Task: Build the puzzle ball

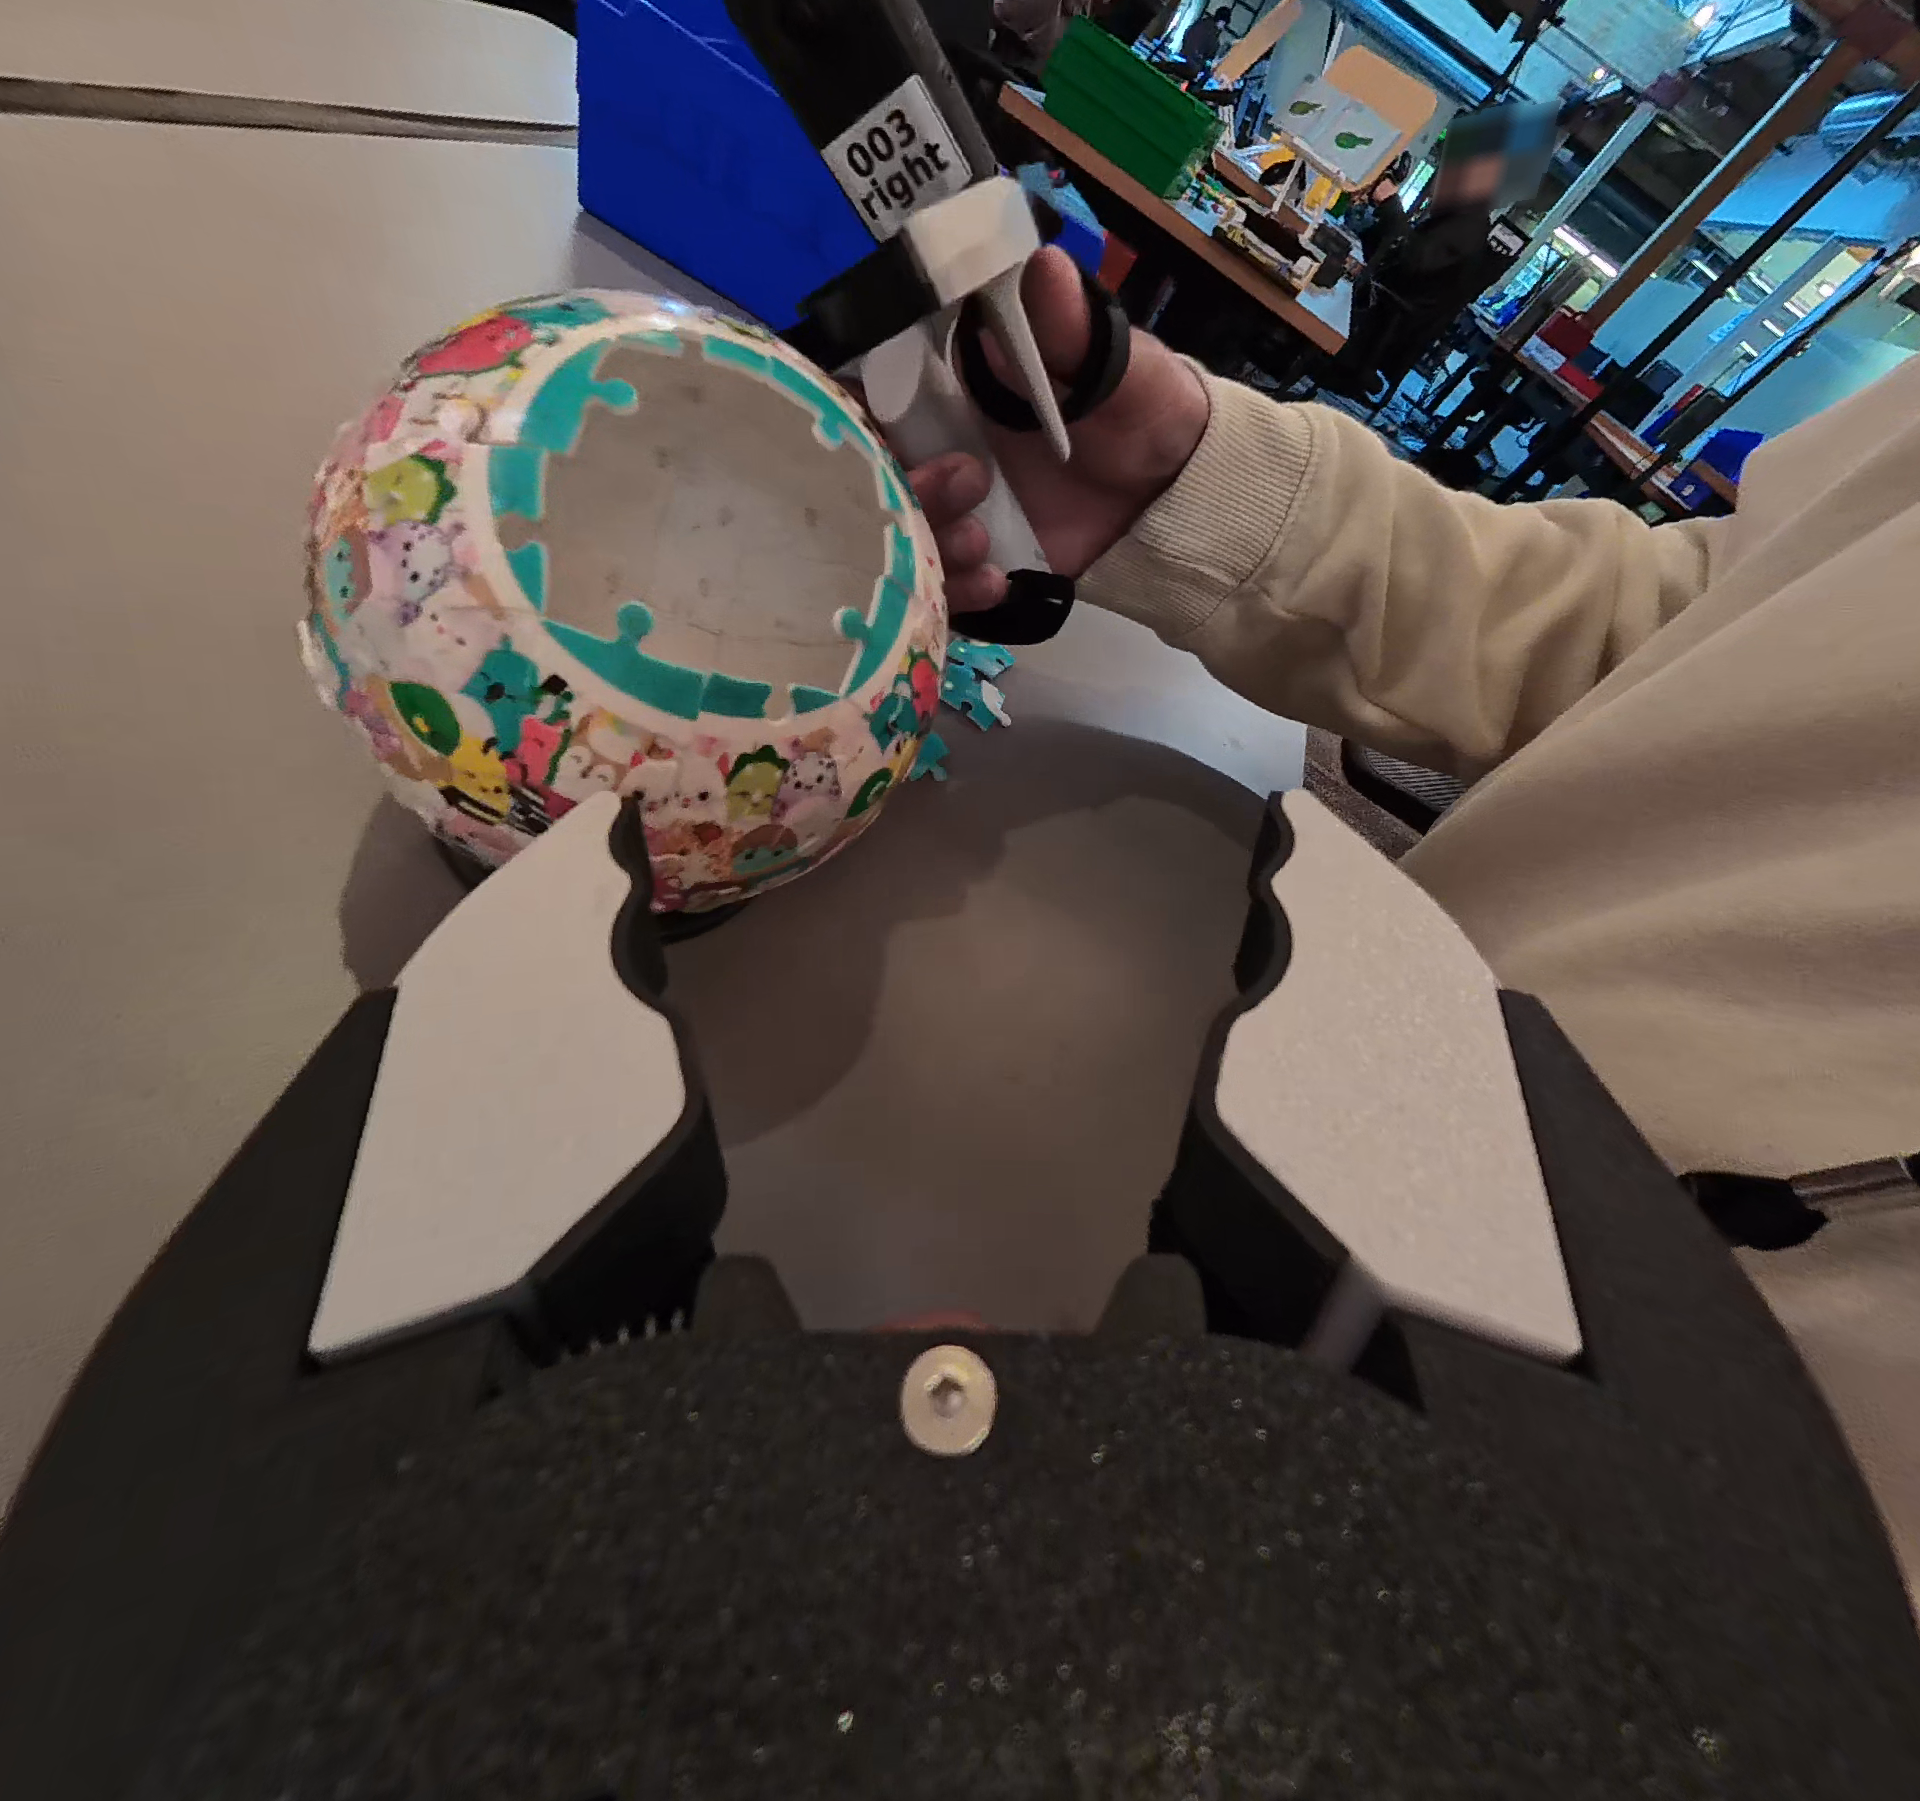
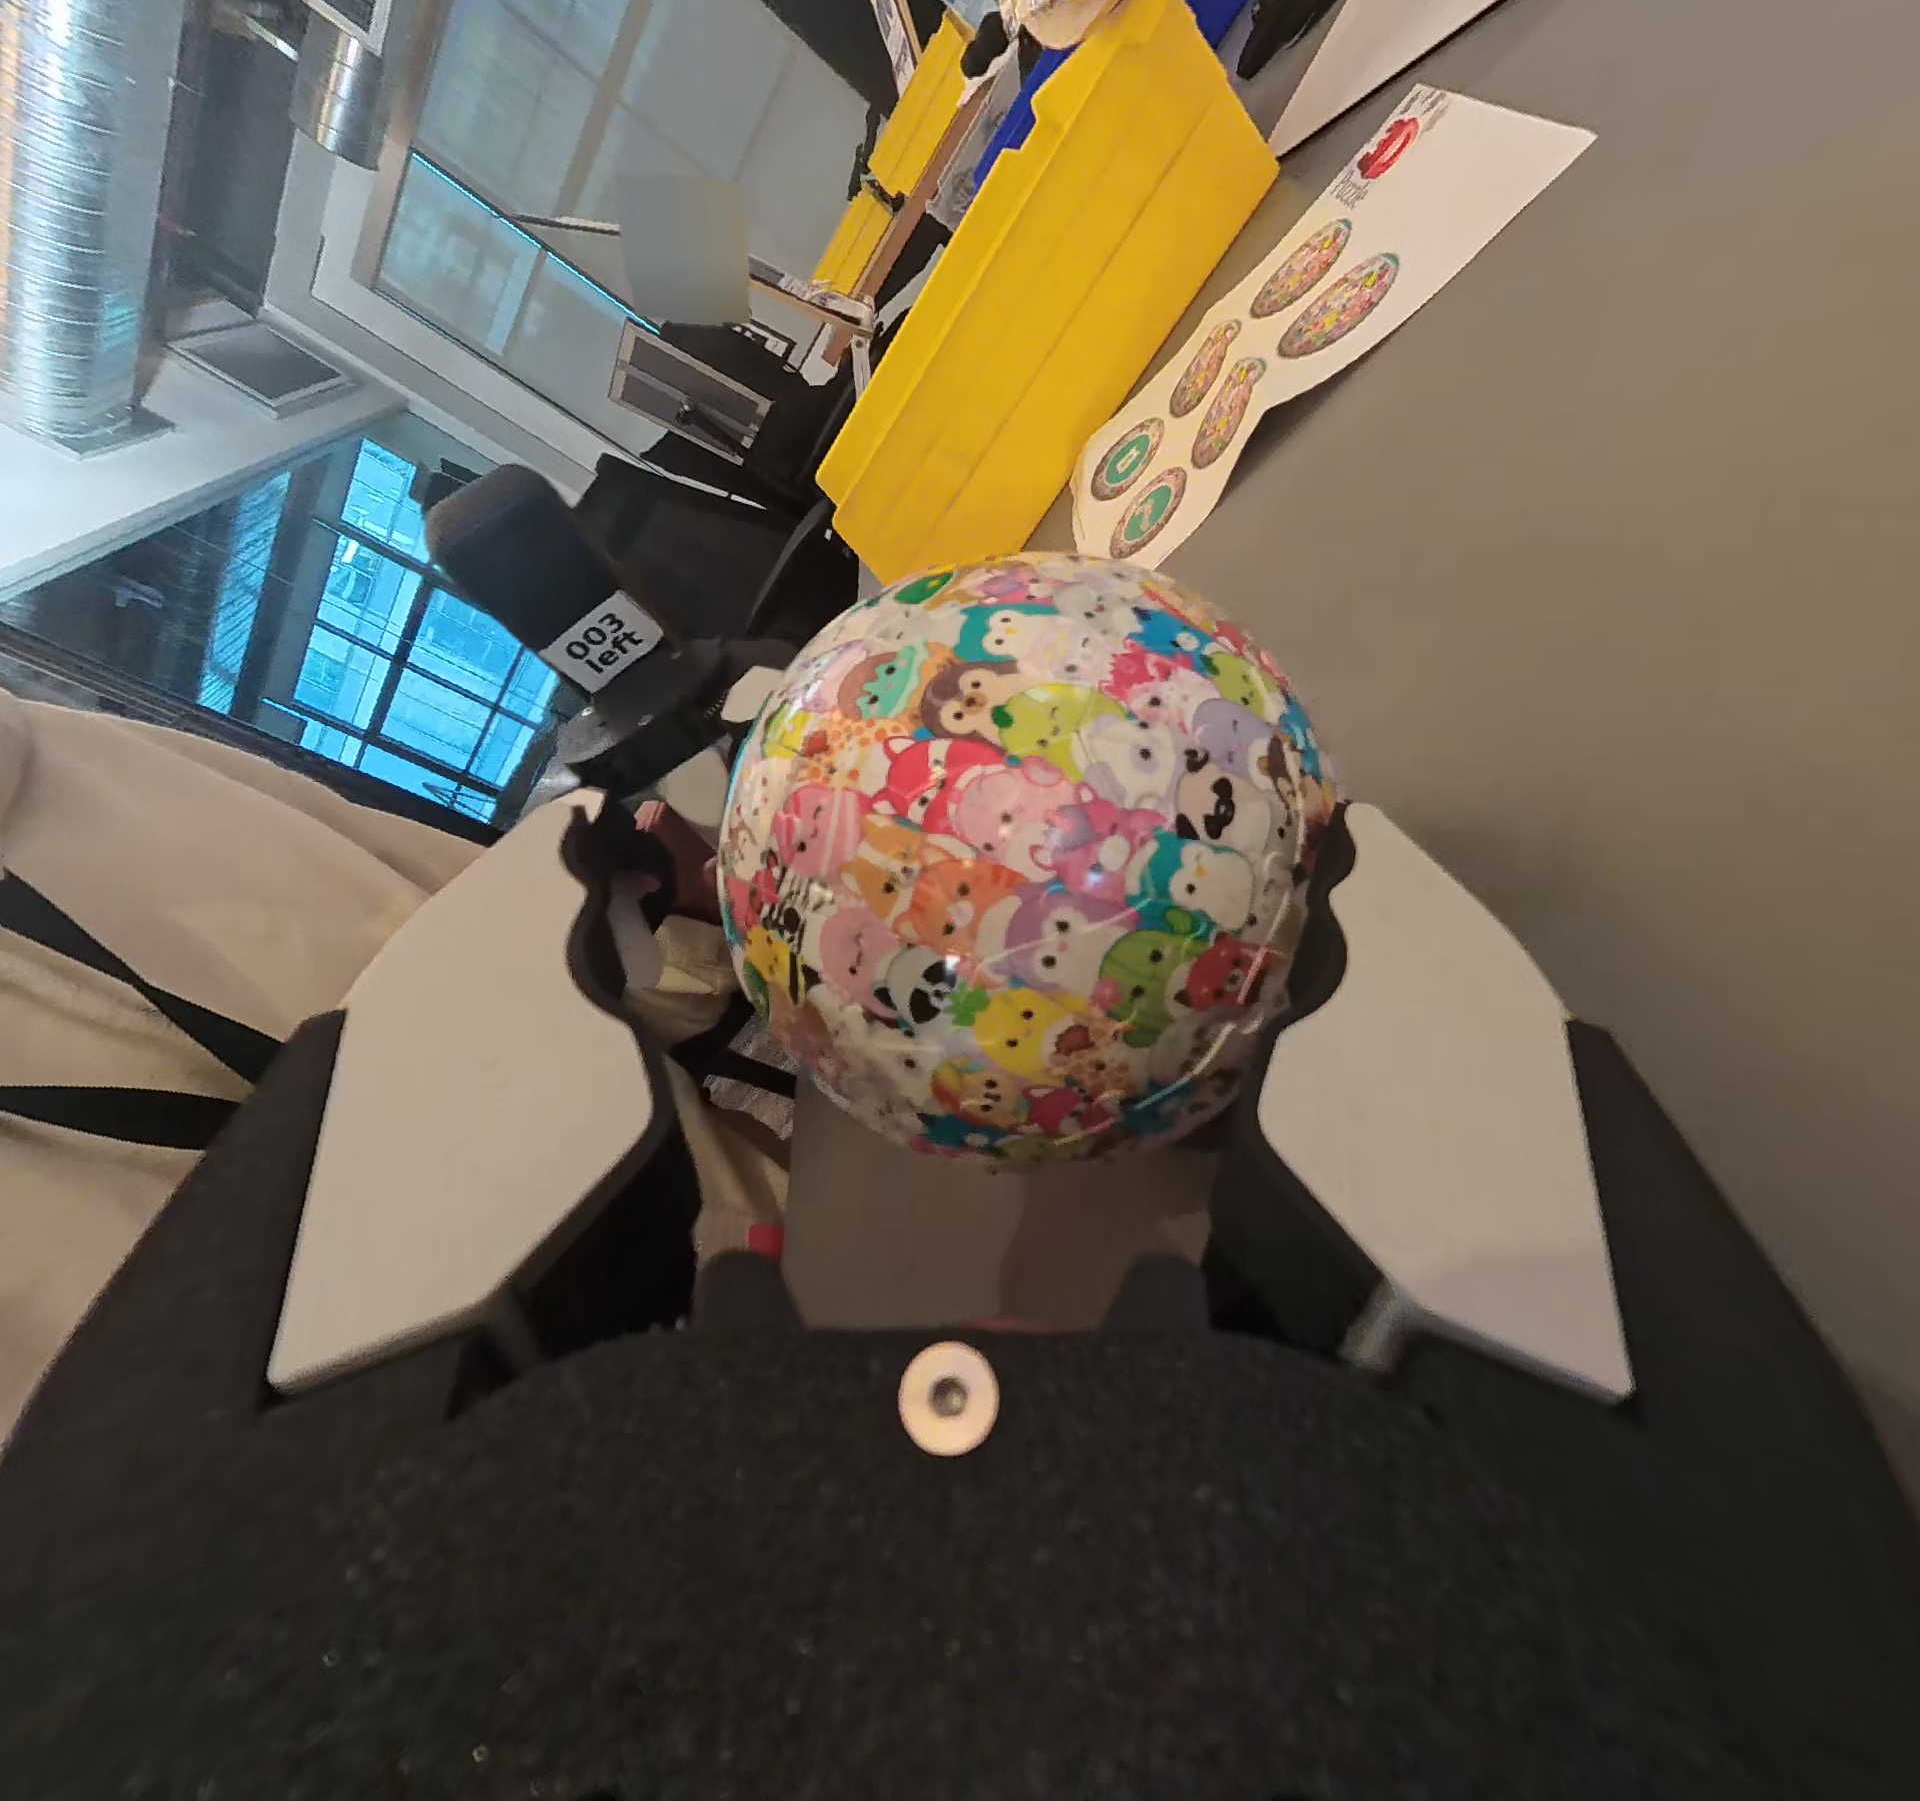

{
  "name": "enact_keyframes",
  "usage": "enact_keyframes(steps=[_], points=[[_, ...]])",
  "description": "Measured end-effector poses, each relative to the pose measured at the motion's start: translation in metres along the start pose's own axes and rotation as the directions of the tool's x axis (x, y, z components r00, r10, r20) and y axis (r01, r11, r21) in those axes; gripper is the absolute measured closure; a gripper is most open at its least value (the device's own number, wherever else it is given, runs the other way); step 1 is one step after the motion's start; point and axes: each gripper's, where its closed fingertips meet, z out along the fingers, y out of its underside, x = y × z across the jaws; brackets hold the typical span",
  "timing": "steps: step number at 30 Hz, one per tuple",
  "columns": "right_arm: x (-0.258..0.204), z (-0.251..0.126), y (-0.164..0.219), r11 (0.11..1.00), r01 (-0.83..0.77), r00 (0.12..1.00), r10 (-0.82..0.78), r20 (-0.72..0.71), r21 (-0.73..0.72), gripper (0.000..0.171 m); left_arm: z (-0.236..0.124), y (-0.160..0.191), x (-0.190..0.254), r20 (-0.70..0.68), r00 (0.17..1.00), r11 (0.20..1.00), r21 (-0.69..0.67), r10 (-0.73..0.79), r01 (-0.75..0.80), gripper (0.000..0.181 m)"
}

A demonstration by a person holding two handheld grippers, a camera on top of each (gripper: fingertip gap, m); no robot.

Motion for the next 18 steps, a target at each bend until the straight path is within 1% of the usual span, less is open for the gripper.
enact_keyframes(steps=[9,13,16,18], points=[[0.001,0.004,0.003,1.0,-0.004,1.0,0.004,-0.008,0.009,0.044,-0.003,-0.001,0.002,-0.004,1.0,1.0,0.007,-0.003,0.003,0.074],[0.0,0.005,0.004,1.0,0.0,1.0,0.0,-0.014,0.003,0.045,-0.006,-0.011,0.008,-0.009,1.0,0.999,0.04,0.016,-0.016,0.075],[0.001,0.005,0.003,1.0,0.002,1.0,-0.002,-0.019,0.004,0.045,-0.002,-0.002,0.006,0.006,1.0,1.0,0.004,0.029,-0.03,0.076],[0.001,0.006,0.003,1.0,0.001,1.0,-0.001,-0.017,-0.001,0.045,-0.004,-0.003,0.007,-0.006,1.0,1.0,0.01,0.017,-0.017,0.075]])
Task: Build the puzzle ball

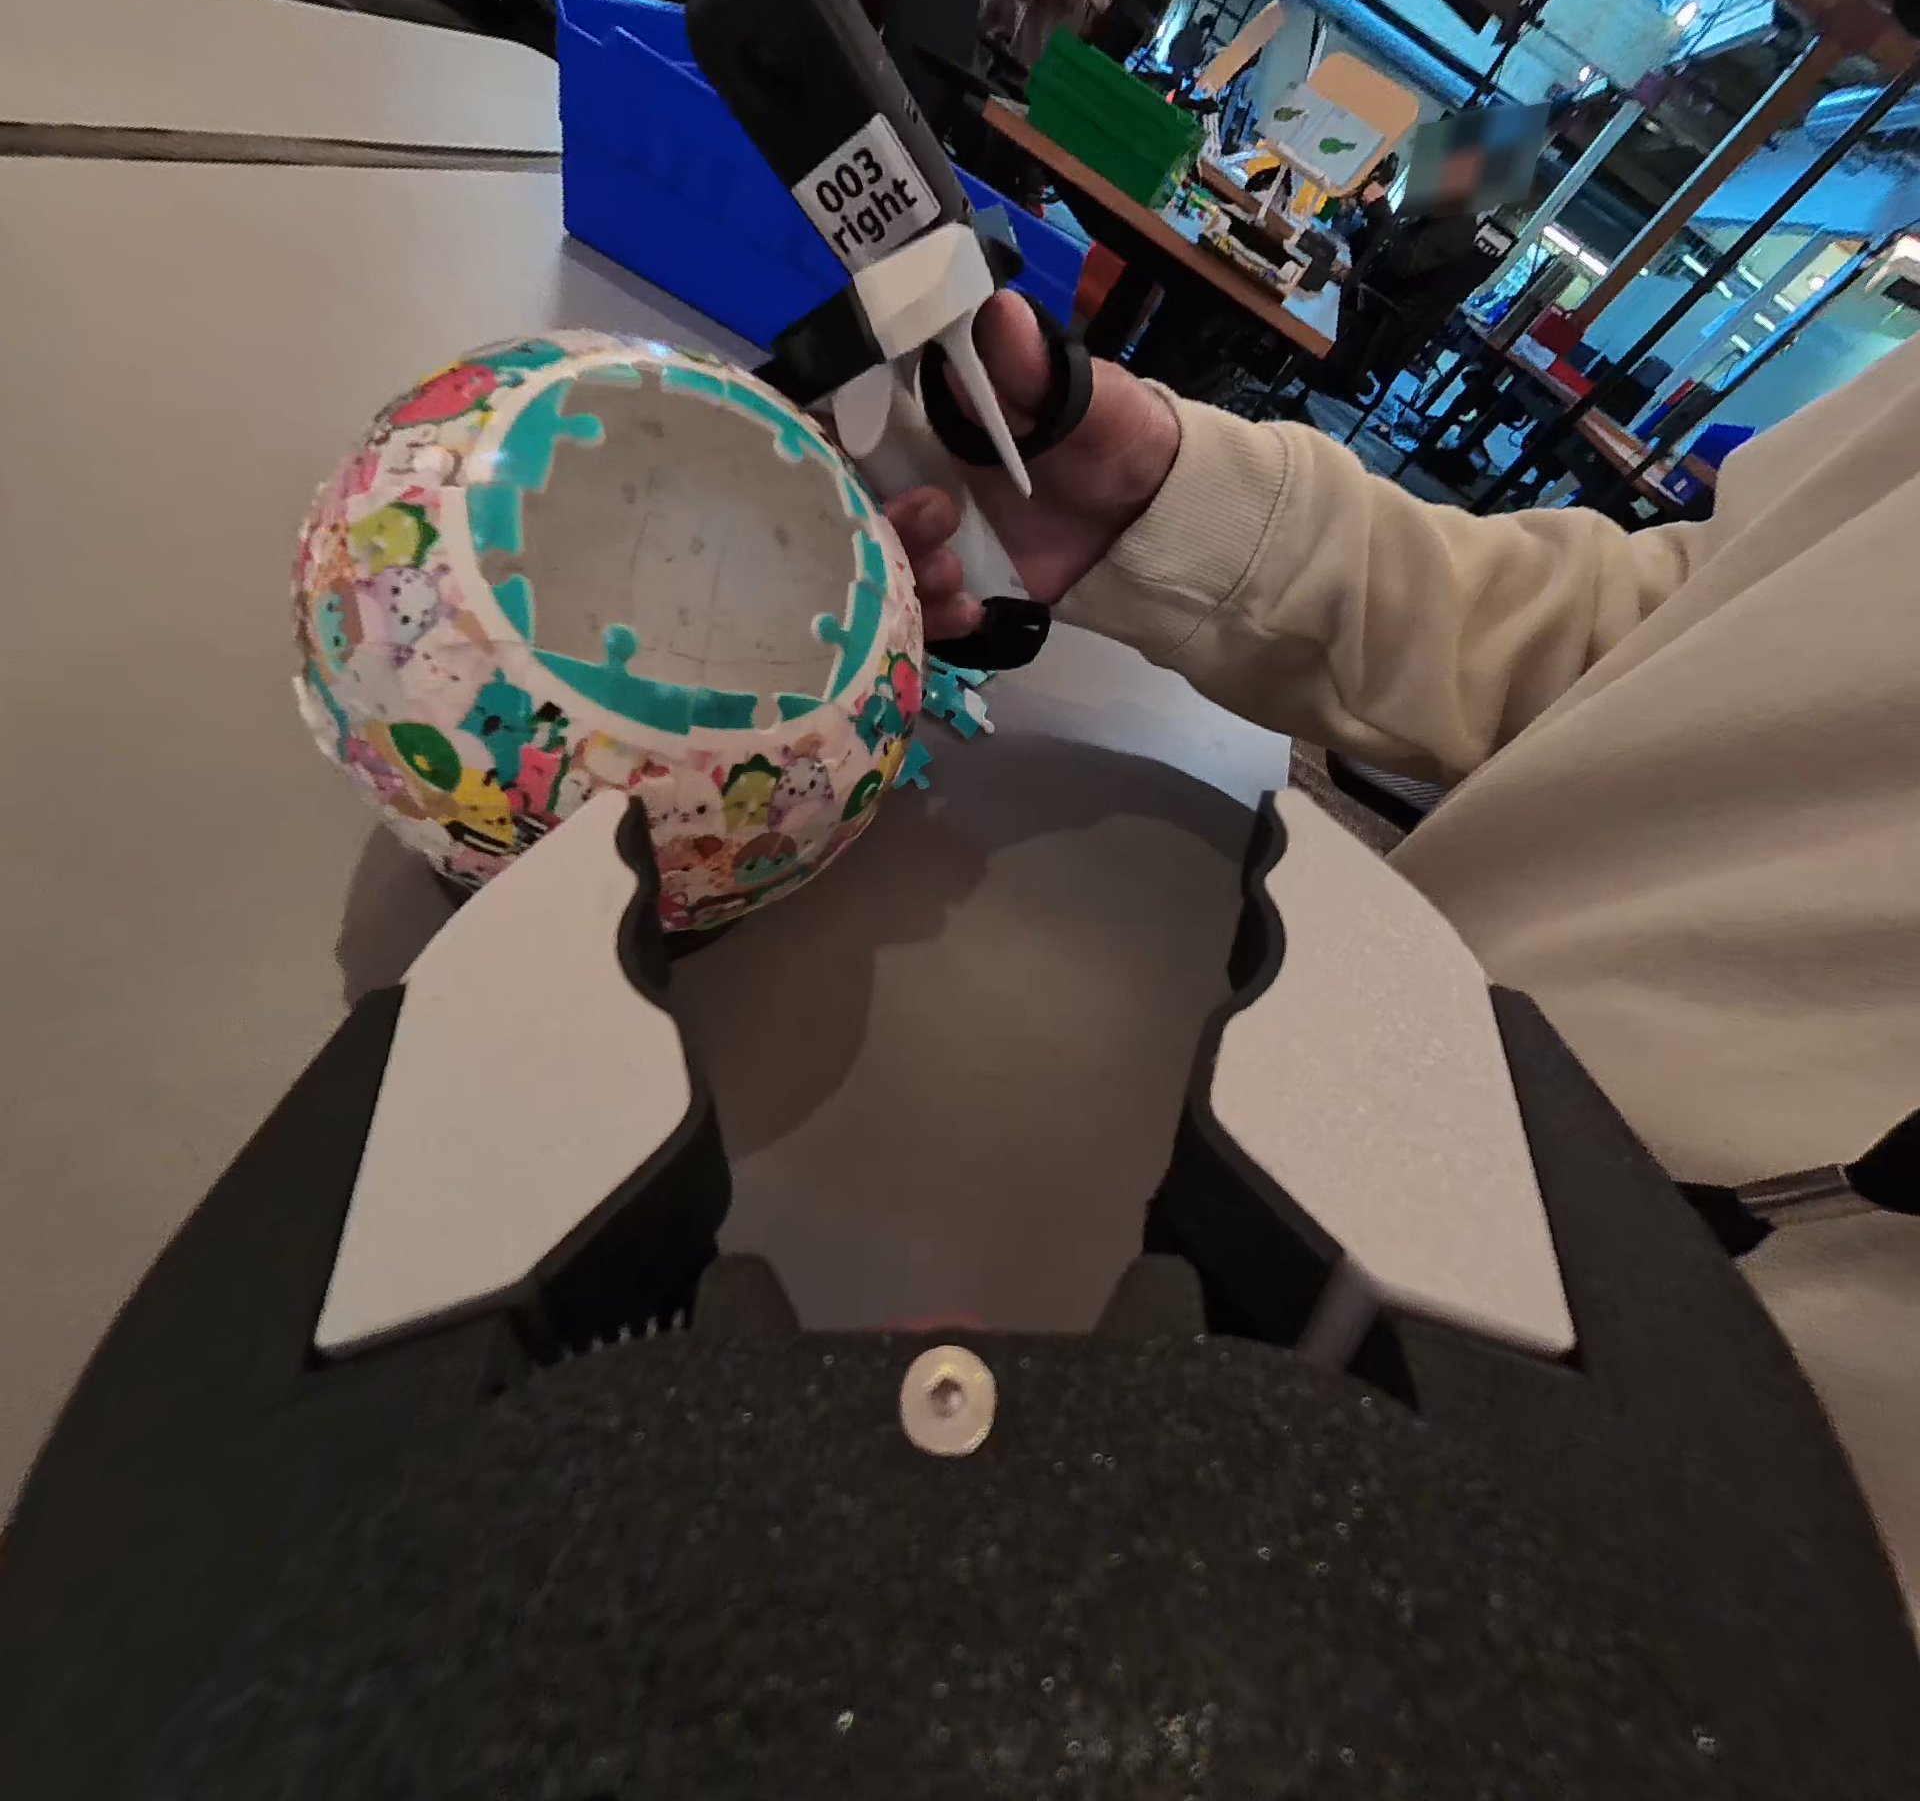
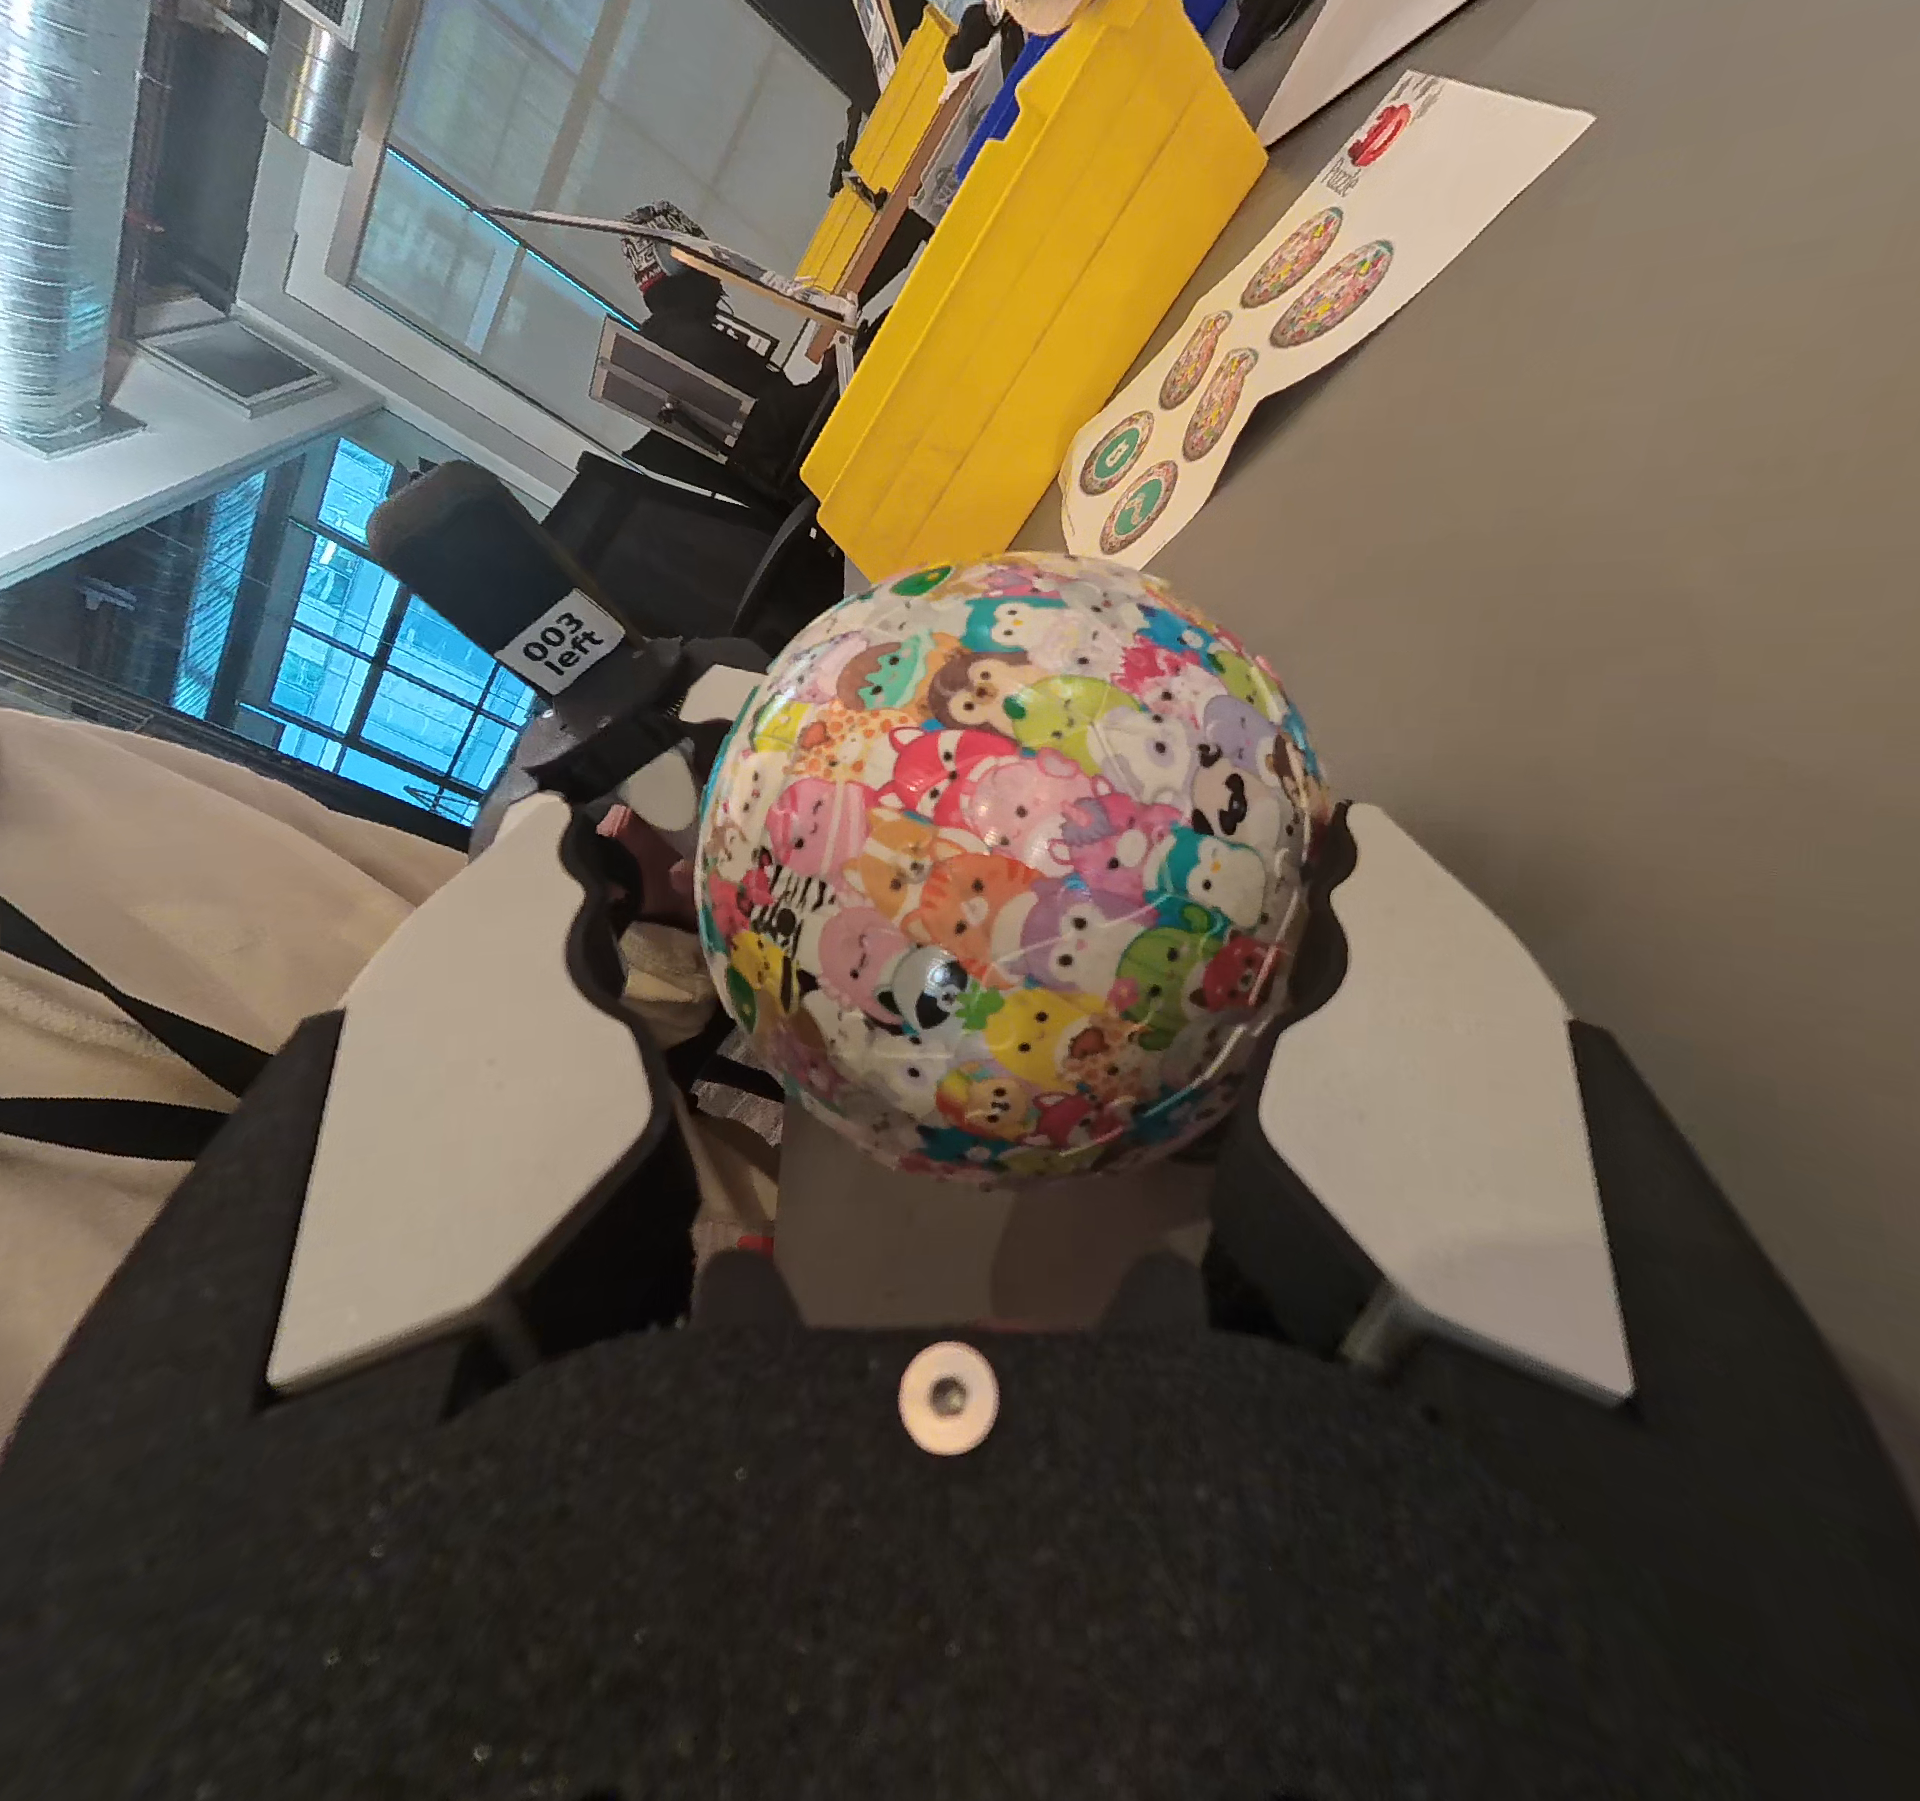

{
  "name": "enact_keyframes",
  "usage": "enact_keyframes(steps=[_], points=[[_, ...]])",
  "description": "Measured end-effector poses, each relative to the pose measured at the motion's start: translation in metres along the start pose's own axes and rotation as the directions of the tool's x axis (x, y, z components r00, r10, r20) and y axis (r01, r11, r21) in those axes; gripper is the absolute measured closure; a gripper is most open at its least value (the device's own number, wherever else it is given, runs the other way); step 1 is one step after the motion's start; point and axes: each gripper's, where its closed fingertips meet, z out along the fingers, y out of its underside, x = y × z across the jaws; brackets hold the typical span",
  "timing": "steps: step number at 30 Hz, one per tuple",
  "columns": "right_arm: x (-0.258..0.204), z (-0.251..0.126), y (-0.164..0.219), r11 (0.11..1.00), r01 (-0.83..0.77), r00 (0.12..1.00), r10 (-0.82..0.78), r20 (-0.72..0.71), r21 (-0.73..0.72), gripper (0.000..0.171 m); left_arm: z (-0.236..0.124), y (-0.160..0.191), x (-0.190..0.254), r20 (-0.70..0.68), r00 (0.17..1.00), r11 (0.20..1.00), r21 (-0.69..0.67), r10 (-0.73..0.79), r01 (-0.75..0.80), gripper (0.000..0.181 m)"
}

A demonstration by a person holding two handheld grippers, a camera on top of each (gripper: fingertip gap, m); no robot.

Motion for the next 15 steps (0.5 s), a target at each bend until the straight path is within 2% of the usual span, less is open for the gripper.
enact_keyframes(steps=[15], points=[[-0.0021,0.0064,0.0036,1.0,0.01,1.0,-0.01,-0.013,-0.006,0.041,0.0008,-0.0025,0.0013,0.007,1.0,1.0,0.021,0.01,-0.01,0.077]])
